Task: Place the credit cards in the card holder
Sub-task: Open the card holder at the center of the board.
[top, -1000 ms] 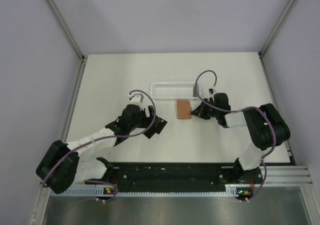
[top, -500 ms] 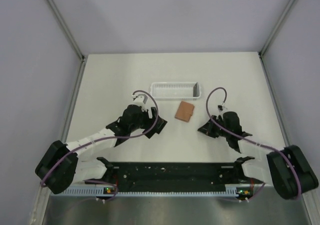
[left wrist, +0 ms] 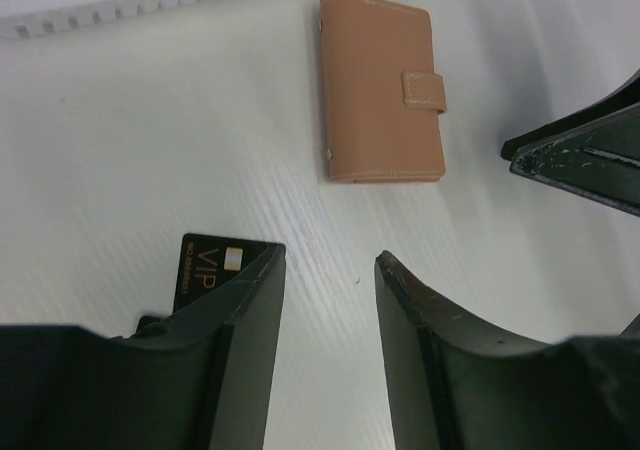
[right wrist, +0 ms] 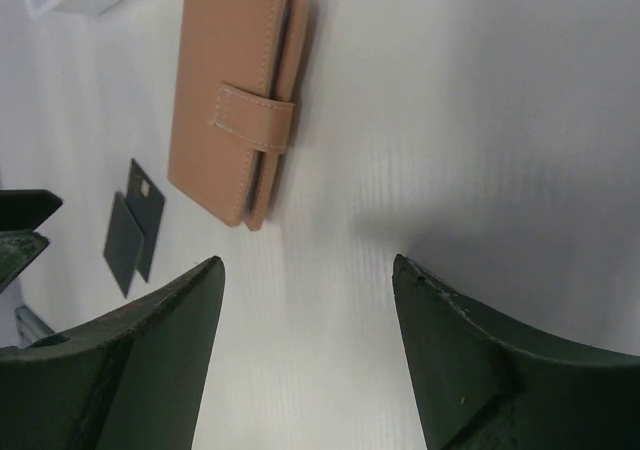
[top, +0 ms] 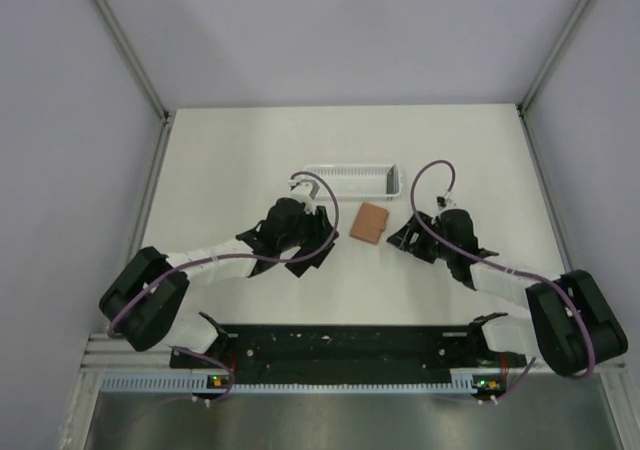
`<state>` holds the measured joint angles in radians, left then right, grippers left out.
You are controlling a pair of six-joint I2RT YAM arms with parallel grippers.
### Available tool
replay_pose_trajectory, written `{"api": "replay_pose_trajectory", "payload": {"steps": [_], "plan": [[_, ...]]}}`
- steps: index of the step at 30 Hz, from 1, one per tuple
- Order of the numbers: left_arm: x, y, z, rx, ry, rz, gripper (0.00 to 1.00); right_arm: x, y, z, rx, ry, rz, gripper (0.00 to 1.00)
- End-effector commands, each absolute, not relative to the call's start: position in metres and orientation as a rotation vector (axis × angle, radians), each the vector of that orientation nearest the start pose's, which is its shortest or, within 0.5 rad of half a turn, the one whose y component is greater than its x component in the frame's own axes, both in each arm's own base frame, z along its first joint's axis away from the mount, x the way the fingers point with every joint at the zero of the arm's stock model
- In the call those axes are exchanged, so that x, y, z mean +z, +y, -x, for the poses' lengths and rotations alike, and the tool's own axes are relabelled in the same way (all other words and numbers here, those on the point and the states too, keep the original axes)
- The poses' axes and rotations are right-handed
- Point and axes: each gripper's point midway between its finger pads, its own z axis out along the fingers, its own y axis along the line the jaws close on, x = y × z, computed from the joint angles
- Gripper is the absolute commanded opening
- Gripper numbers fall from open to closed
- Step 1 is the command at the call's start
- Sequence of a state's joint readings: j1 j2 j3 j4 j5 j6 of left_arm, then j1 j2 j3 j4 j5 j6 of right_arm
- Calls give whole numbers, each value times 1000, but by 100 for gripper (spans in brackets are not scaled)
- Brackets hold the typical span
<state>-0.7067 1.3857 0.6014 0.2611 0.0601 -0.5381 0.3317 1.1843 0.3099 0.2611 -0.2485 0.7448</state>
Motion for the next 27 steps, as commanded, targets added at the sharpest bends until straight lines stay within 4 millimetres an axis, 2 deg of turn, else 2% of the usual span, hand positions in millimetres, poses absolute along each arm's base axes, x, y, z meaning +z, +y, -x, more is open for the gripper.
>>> {"api": "replay_pose_trajectory", "payload": {"steps": [1, 5, 11, 15, 18, 24, 27], "plan": [[120, -304, -302, -838, 2043, -317, 44, 62, 185, -293, 954, 2187, -331, 70], [110, -319, -315, -841, 2053, -347, 41, 55, 191, -301, 991, 2186, -368, 69], [84, -335, -328, -835, 2126, -357, 41, 44, 193, -309, 988, 2209, -402, 68], [66, -339, -336, -808, 2204, -323, 42, 35, 194, -310, 983, 2235, -421, 62], [60, -339, -340, -789, 2223, -298, 42, 30, 196, -310, 988, 2252, -419, 58], [47, -343, -344, -787, 2259, -306, 43, 21, 199, -313, 1004, 2268, -429, 57], [48, -348, -346, -810, 2259, -317, 43, 19, 203, -315, 1024, 2271, -430, 56]]}}
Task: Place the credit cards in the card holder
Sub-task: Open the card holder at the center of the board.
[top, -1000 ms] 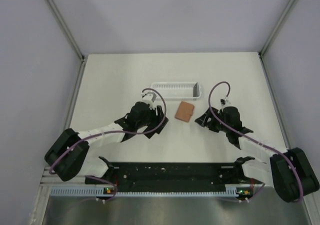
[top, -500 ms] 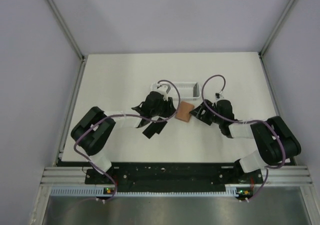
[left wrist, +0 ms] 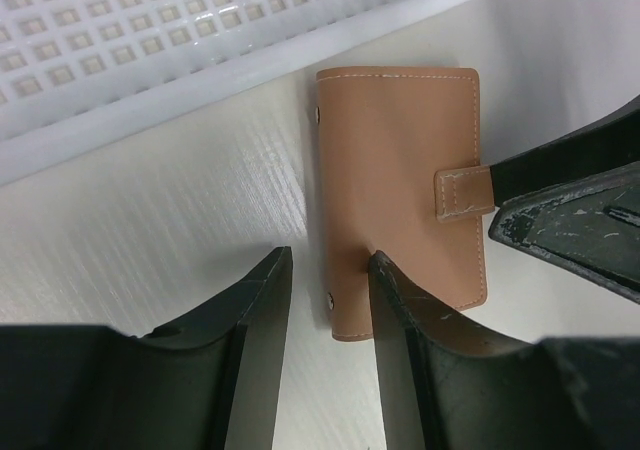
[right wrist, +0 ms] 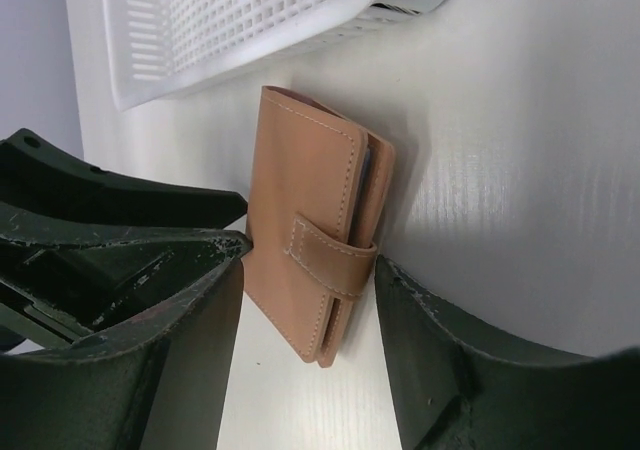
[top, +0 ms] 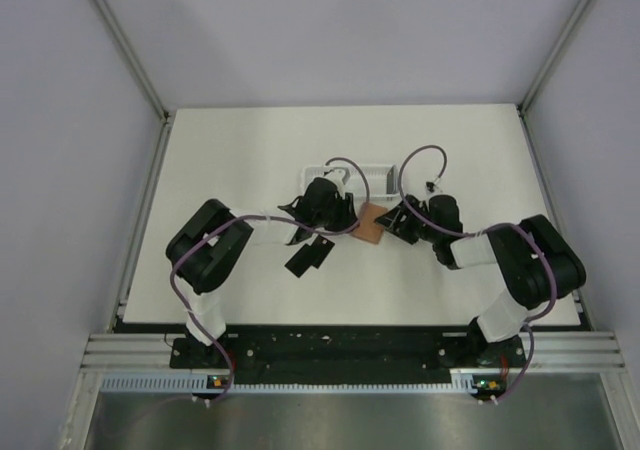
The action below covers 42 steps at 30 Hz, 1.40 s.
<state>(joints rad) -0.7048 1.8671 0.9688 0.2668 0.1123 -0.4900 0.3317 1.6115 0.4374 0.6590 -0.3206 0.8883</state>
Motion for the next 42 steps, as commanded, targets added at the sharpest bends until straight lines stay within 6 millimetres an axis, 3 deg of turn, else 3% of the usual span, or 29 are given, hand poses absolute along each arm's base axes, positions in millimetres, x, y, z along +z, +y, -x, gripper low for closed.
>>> {"api": "replay_pose_trajectory", "payload": {"steps": [1, 9, 15, 17, 21, 23, 25, 26, 33, 38, 42], "plan": [[48, -350, -346, -816, 2260, -321, 42, 17, 203, -315, 1028, 2272, -433, 54], [40, -359, -337, -892, 2285, -348, 37, 16, 207, -318, 1044, 2272, -424, 38], [42, -357, -330, -914, 2285, -356, 35, 21, 207, -319, 1044, 2253, -380, 9], [49, -352, -328, -913, 2253, -341, 43, 25, 205, -317, 1035, 2247, -362, 0], [72, -336, -324, -886, 2190, -292, 59, 38, 200, -311, 999, 2228, -308, 0], [83, -327, -323, -858, 2169, -263, 81, 48, 197, -305, 987, 2219, -266, 0], [100, -319, -321, -841, 2133, -243, 96, 61, 193, -297, 972, 2207, -220, 0], [107, -316, -320, -840, 2118, -236, 99, 70, 193, -294, 975, 2184, -189, 0], [158, -295, -300, -885, 2029, -170, 99, 108, 190, -240, 1044, 2119, 31, 0], [171, -267, -295, -856, 2030, 36, 99, 136, 190, -200, 1129, 2016, 170, 0], [185, -257, -288, -900, 1994, 66, 96, 153, 186, -179, 1154, 1951, 222, 0]]}}
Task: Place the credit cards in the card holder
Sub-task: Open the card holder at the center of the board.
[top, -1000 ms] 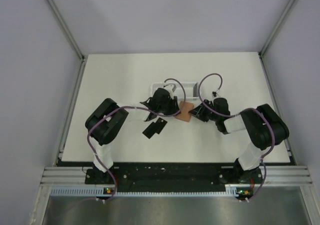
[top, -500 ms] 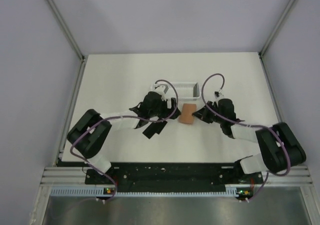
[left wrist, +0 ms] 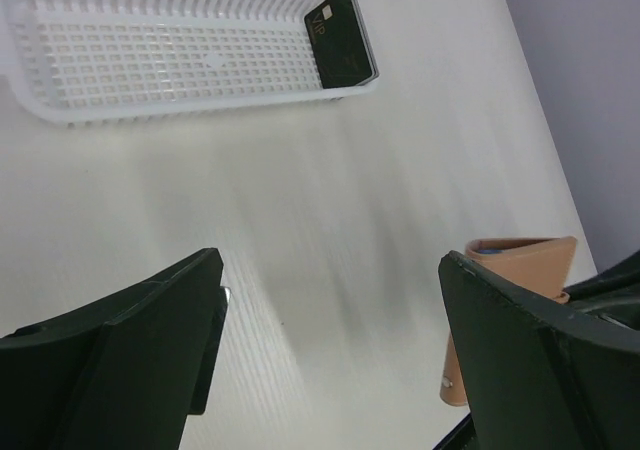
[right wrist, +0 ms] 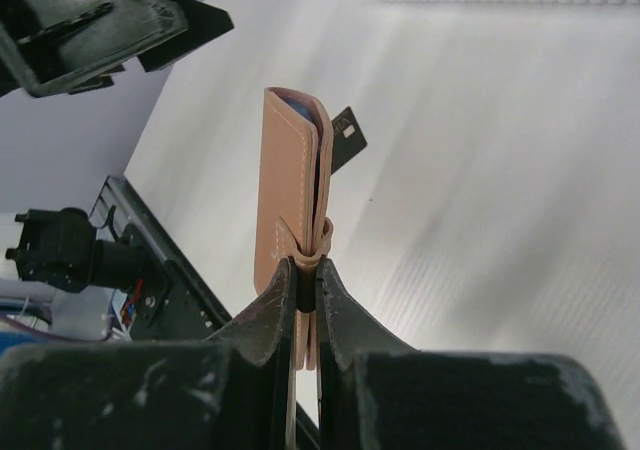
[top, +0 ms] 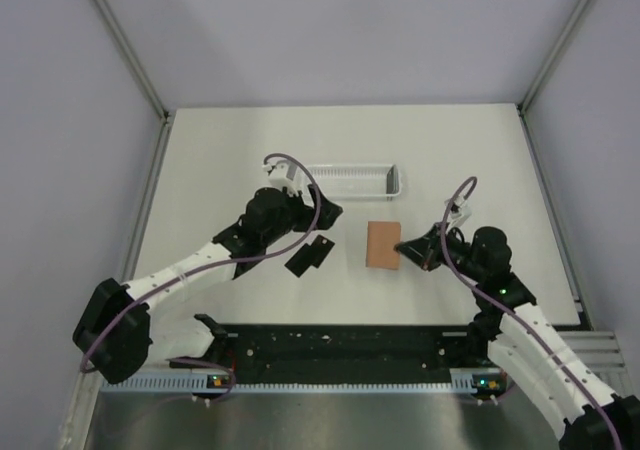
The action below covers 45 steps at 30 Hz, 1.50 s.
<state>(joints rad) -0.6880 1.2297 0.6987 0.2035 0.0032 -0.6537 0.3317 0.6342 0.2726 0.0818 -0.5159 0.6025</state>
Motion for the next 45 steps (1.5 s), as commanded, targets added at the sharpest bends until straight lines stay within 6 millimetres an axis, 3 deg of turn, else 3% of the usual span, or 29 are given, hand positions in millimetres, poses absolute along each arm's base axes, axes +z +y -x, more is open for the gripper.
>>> {"api": "replay_pose_trajectory", "payload": {"steps": [1, 5, 11, 16, 21, 26, 29, 34, 45], "plan": [[188, -255, -286, -905, 1987, 55, 95, 157, 185, -176, 1154, 1935, 227, 0], [193, -245, -279, -867, 1978, 18, 93, 152, 173, -174, 1078, 2017, 138, 0], [198, -231, -270, -805, 1963, -32, 92, 151, 145, -191, 800, 2235, 4, 0], [190, -234, -257, -900, 1976, 8, 88, 171, 147, -195, 662, 2240, 38, 0], [193, -245, -239, -1017, 1989, -48, 88, 169, 165, -190, 626, 2277, 151, 0], [210, -267, -210, -1228, 1949, -205, 87, 178, 196, -182, 748, 2238, 257, 0], [222, -276, -187, -1368, 1850, -348, 86, 198, 212, -180, 891, 2154, 240, 0], [237, -277, -160, -1524, 1712, -420, 86, 235, 231, -175, 1122, 1998, 198, 0], [276, -273, -136, -1645, 1535, -492, 87, 268, 262, -160, 1475, 1836, 182, 0]]}}
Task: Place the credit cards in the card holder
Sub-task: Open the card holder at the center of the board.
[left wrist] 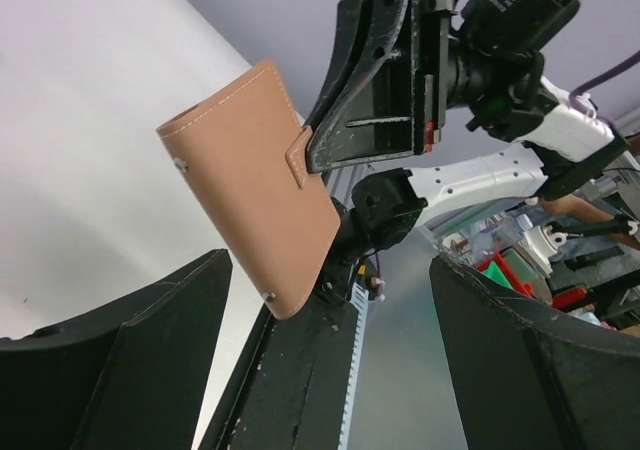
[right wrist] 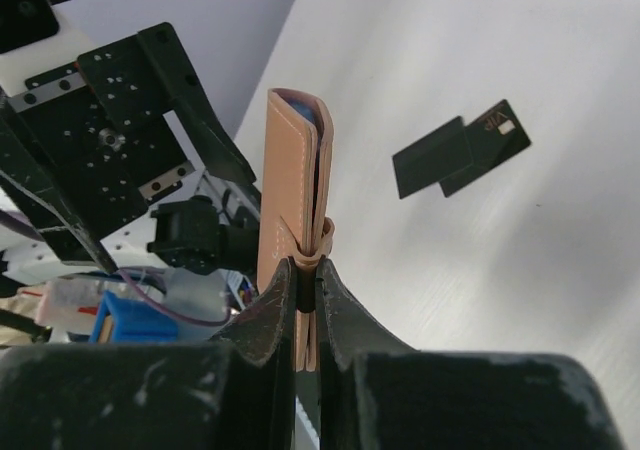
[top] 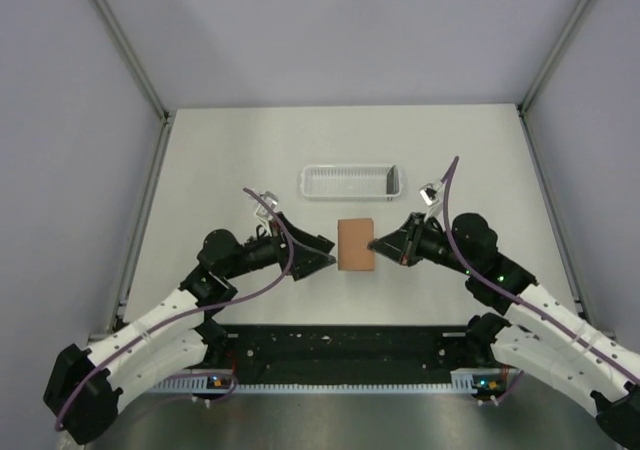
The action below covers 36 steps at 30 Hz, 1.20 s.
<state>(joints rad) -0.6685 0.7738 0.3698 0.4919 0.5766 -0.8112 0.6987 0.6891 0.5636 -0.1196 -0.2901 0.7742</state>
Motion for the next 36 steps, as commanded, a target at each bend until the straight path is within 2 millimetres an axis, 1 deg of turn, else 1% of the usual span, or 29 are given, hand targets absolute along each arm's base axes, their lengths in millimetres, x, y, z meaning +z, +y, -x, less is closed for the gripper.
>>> {"api": "replay_pose_trajectory", "payload": {"steps": [1, 7, 13, 19, 23, 26, 28, 29, 30, 31, 34, 35, 36], "plan": [[275, -274, -137, -1644, 1537, -496, 86, 274, 263, -159, 1503, 1802, 186, 0], [264, -276, -138, -1638, 1573, -500, 85, 281, 263, -152, 1580, 1745, 179, 0], [269, -277, -140, -1640, 1560, -498, 84, 283, 266, -149, 1634, 1725, 174, 0], [272, -280, -137, -1676, 1548, -518, 74, 285, 268, -152, 1657, 1704, 150, 0], [274, -281, -136, -1679, 1542, -526, 68, 283, 271, -153, 1666, 1712, 149, 0], [276, -282, -135, -1683, 1537, -531, 53, 282, 272, -153, 1672, 1716, 149, 0], [276, -283, -133, -1685, 1535, -539, 38, 281, 272, -153, 1667, 1721, 151, 0], [276, -283, -133, -1682, 1532, -544, 25, 282, 272, -153, 1664, 1720, 154, 0], [277, -284, -133, -1682, 1530, -549, 9, 282, 272, -153, 1660, 1718, 159, 0], [277, -284, -131, -1680, 1532, -560, 0, 284, 271, -153, 1656, 1714, 164, 2], [274, -284, -134, -1617, 1544, -581, 0, 291, 267, -154, 1603, 1712, 181, 40], [271, -283, -137, -1556, 1560, -589, 0, 292, 264, -155, 1570, 1724, 182, 50], [266, -279, -145, -1460, 1587, -572, 0, 297, 261, -156, 1538, 1719, 186, 55]]}}
